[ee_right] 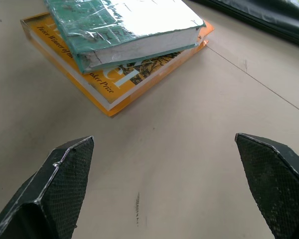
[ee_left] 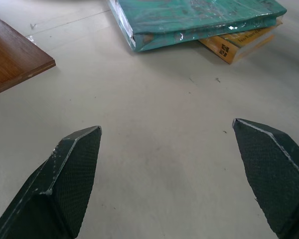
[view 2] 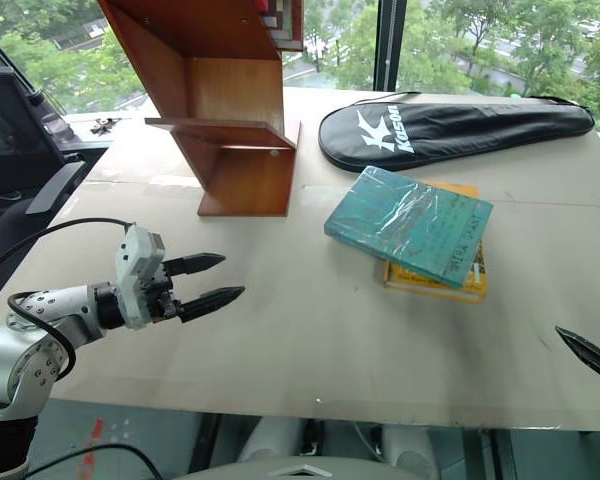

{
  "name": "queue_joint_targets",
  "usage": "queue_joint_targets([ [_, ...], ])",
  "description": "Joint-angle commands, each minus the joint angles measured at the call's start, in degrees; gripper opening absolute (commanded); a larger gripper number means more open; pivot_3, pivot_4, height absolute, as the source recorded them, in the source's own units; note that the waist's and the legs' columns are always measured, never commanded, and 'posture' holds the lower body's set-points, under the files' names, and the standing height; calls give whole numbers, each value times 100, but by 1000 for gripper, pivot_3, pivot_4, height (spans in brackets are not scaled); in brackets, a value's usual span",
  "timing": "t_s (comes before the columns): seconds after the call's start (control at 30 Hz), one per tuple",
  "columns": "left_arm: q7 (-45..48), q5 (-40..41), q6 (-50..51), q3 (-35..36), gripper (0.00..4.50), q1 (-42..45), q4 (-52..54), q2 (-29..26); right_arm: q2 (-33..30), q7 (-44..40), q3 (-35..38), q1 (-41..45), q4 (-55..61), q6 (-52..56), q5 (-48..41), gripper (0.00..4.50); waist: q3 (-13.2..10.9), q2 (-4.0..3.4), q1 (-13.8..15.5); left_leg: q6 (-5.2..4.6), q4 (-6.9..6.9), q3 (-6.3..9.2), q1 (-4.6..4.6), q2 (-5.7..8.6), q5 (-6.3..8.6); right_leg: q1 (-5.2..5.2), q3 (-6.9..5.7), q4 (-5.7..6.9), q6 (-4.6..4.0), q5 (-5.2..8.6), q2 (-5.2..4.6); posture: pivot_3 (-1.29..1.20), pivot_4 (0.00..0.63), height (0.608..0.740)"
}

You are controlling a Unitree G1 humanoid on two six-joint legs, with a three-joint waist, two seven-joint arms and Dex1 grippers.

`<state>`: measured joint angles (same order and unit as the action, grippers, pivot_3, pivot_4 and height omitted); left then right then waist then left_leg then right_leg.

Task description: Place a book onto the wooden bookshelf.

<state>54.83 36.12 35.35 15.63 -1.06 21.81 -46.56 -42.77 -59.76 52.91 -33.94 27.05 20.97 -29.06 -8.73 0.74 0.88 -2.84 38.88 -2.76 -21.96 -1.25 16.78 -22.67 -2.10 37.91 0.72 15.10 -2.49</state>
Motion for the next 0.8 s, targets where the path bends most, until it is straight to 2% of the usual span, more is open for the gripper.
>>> queue_joint_targets([
  [0.03, 129, 79, -131, 61, 4351, 215, 5, -80, 44, 245, 52, 32, 255, -5, 11, 4500, 0, 0, 1, 0, -1, 0, 0, 0, 0, 0, 0, 0, 0, 0, 0, 0, 150, 740],
  [0.17, 221, 291, -7, -141, 4351, 675, 44, 7, 144, 1113, -209, 225, 906, 485, 202, 4500, 1, -4, 9, 1, -5, 2, -1, 0, -1, -2, -5, 1, -1, 1, -2, 0, 150, 740],
  [0.3, 300, 306, -5, -390, 4351, 905, 44, 40, -89, 1416, -318, 587, 1225, 1285, -377, 4500, 1, -10, -8, 6, -5, -3, -1, 3, -3, -2, -4, 0, 3, -1, -5, 0, 150, 740],
  [0.4, 313, 285, -46, -544, 4379, 1013, 77, 83, -198, 1630, -474, 838, 1284, 1613, -471, 3662, -2, -5, -6, 9, -5, -3, -2, 3, -5, -3, -4, 0, 14, -8, -3, 0, 150, 740],
  [0.53, 240, 268, -38, -687, 4379, 995, 172, 173, -306, 1807, -871, 1051, 1348, 1688, -296, 1711, -3, -6, 7, 6, -12, -2, -1, 4, -3, -3, -5, 0, 13, -7, 1, 0, 150, 740],
  [0.63, 158, 310, -9, -752, 4379, 989, 259, 255, -433, 1995, -1213, 1286, 1297, 1792, -110, 77, -3, -4, 0, 8, -12, -3, -4, 6, -5, -4, -5, -3, 16, -7, 2, 0, 150, 740],
  [0.7, 169, 303, -35, -809, 4379, 986, 310, 295, -579, 2280, -1566, 1645, 1220, 2009, 36, 28, -3, -4, -11, 7, -12, -4, -2, 7, -5, -3, -5, -3, 16, -8, 2, 0, 150, 740],
  [0.8, 185, 385, -5, -813, 4379, 953, 384, 326, -842, 2762, -2477, 2418, 1139, 2582, 261, 28, -5, -2, -30, 8, -12, -6, 2, 7, -5, -3, -2, 0, 16, -8, 6, 0, 150, 740],
])
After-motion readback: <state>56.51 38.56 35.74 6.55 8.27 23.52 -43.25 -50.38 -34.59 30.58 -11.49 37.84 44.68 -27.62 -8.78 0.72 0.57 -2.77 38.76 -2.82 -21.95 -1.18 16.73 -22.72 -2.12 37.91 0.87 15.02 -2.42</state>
